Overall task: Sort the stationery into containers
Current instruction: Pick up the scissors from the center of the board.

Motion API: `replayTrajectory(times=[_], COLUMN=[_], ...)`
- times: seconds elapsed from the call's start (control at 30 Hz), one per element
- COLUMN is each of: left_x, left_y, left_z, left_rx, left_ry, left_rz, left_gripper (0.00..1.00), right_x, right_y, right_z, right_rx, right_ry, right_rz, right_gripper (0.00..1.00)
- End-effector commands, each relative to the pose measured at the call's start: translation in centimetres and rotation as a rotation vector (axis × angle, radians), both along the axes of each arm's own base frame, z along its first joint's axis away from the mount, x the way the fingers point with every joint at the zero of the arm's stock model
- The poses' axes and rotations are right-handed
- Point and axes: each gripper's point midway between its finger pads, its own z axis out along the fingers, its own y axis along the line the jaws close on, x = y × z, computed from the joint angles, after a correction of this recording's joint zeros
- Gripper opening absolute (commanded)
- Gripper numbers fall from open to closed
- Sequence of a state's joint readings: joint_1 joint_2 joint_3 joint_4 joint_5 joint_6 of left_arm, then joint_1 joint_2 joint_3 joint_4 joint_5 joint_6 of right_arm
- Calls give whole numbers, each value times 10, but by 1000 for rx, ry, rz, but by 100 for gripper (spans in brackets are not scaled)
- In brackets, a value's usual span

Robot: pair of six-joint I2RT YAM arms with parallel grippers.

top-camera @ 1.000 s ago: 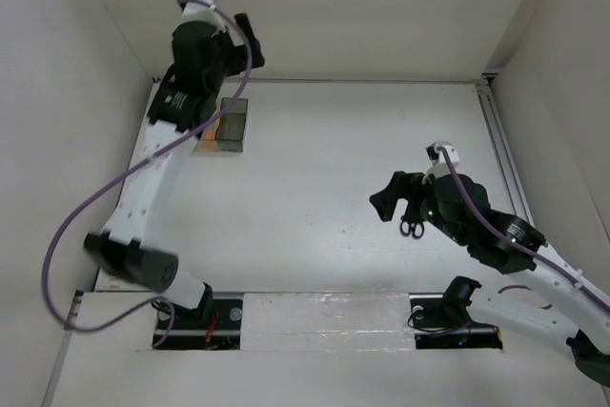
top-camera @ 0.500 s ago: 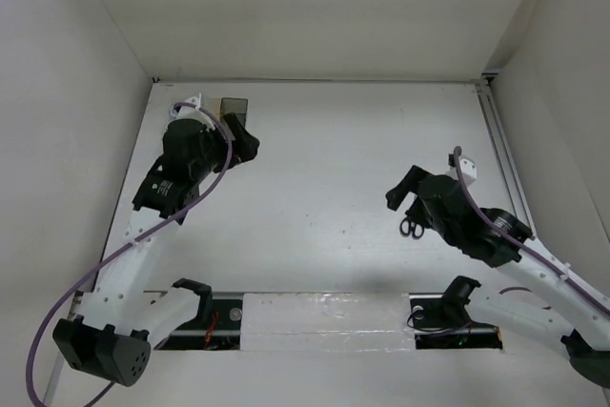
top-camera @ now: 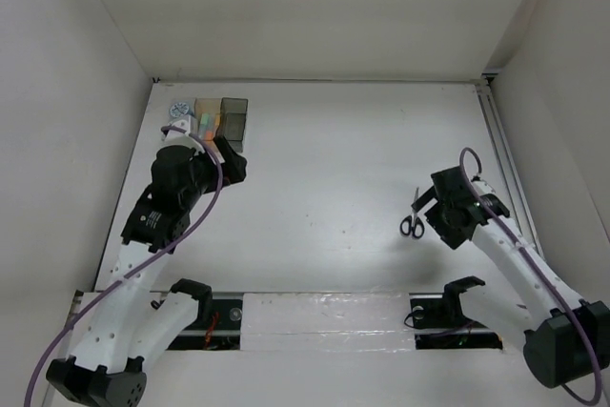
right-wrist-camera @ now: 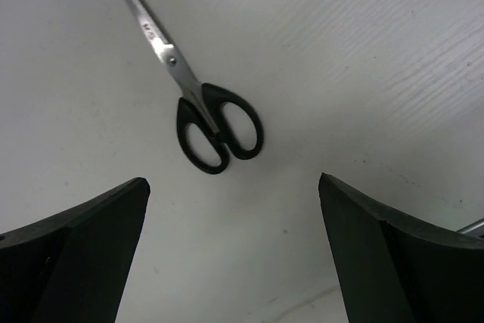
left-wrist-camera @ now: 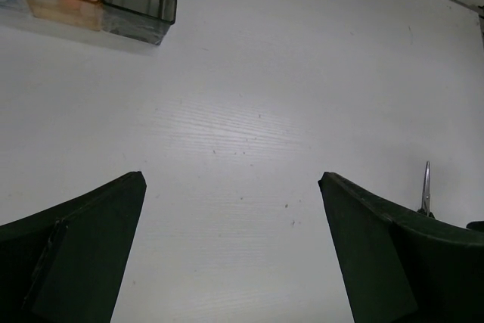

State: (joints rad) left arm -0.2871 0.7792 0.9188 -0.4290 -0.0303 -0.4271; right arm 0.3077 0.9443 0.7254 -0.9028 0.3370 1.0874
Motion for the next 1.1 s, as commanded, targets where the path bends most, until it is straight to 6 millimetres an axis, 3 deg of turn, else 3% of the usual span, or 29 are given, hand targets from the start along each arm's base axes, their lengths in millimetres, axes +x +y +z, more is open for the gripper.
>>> replayTrajectory(times=[0.0, 0.13, 0.5, 0.8, 1.0, 1.07], left_x=[-1, -5, -11, -14, -19, -19], left_y=[0, 1, -1, 1, 1, 1], left_z=[13, 19, 26, 28, 34, 34], left_rx=[-1, -7, -22, -25, -26, -26], left_ry=[-59, -81, -108, -120, -147, -147], left_rz=[-15, -14, -31, -30, -41, -41], left_gripper=[100, 100, 100, 100, 100, 100], right_x=[-7, -10, -3, 0, -9, -4], right_y=[6, -1, -4, -10, -13, -15], right_z=[-22, -39, -53, -56, -76, -74], right_rx=[84, 75, 87, 82, 112, 110], right_ry=[63, 135, 184, 225, 310, 306], right_rz=[26, 20, 42, 19, 16, 16], right_gripper=[100, 99, 84, 83, 81, 81])
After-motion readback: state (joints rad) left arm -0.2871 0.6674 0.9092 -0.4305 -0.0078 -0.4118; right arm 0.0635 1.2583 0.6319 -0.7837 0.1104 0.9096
